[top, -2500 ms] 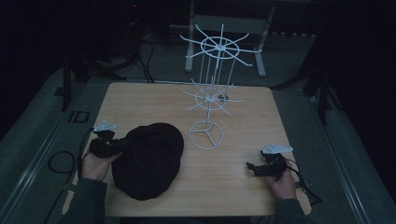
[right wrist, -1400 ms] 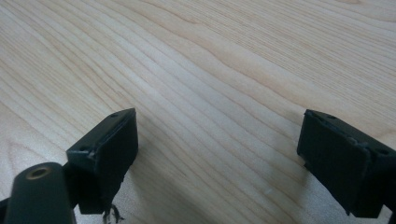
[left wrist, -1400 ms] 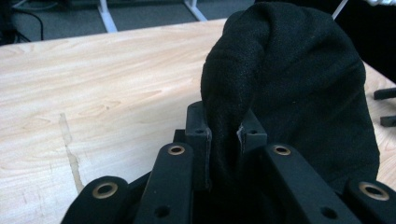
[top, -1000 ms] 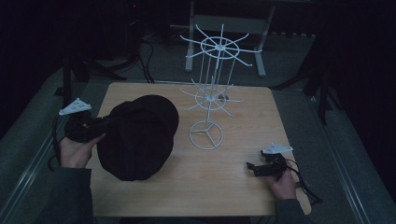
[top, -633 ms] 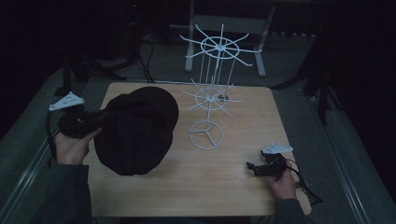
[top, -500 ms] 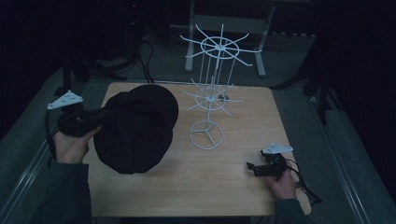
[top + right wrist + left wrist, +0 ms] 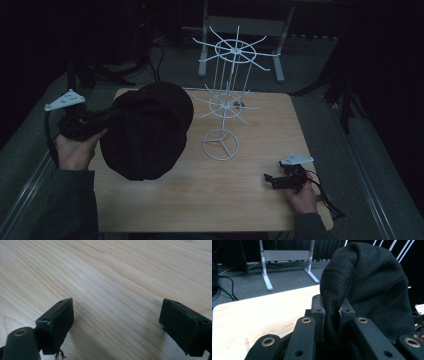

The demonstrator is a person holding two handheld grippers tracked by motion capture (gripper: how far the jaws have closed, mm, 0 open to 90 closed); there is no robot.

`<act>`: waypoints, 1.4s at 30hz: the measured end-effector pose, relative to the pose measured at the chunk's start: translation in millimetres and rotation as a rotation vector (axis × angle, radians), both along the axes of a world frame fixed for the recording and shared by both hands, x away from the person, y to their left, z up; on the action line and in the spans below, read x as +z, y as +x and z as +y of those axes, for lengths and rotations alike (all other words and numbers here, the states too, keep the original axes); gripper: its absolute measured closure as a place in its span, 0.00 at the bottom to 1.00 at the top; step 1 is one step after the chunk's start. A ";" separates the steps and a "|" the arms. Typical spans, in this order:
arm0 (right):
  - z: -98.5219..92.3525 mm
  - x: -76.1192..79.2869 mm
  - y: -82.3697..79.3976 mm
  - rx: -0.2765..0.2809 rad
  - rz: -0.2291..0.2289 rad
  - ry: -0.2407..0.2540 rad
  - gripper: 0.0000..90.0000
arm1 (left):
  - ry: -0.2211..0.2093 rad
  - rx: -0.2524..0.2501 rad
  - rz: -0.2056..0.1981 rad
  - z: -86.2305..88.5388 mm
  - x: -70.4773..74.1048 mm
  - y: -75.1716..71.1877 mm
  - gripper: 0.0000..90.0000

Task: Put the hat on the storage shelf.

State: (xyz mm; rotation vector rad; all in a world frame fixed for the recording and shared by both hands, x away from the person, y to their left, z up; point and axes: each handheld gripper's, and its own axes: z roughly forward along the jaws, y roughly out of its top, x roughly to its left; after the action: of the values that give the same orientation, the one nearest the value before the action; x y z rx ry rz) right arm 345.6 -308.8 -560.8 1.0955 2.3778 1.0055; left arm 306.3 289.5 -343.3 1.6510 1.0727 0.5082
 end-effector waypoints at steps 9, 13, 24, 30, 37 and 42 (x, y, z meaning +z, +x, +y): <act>0.0 0.0 0.0 0.000 0.000 0.000 0.14 | -0.032 -0.016 -0.036 0.3 11.0 -0.1 0.89; 0.0 0.0 0.0 0.000 0.000 0.000 0.14 | -0.044 -0.017 -0.045 0.4 13.2 0.2 0.89; 0.0 0.0 0.0 0.000 0.000 0.000 0.14 | -0.066 -0.024 -0.060 0.3 20.6 1.2 0.89; 0.0 0.0 0.0 0.000 0.000 0.000 0.14 | -0.070 -0.040 -0.065 -0.1 23.9 1.9 0.89; 0.0 0.0 0.0 0.000 0.000 0.000 0.14 | -0.092 -0.048 -0.071 1.7 26.3 4.3 0.89; 0.0 0.0 0.0 0.000 0.000 0.000 0.14 | -0.109 -0.058 -0.074 3.1 27.9 6.0 0.89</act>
State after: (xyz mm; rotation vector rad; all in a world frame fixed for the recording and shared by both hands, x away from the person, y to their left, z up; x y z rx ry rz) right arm 345.6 -308.8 -560.8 1.0955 2.3776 1.0055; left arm 312.3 292.6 -315.4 1.5512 0.9786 0.4616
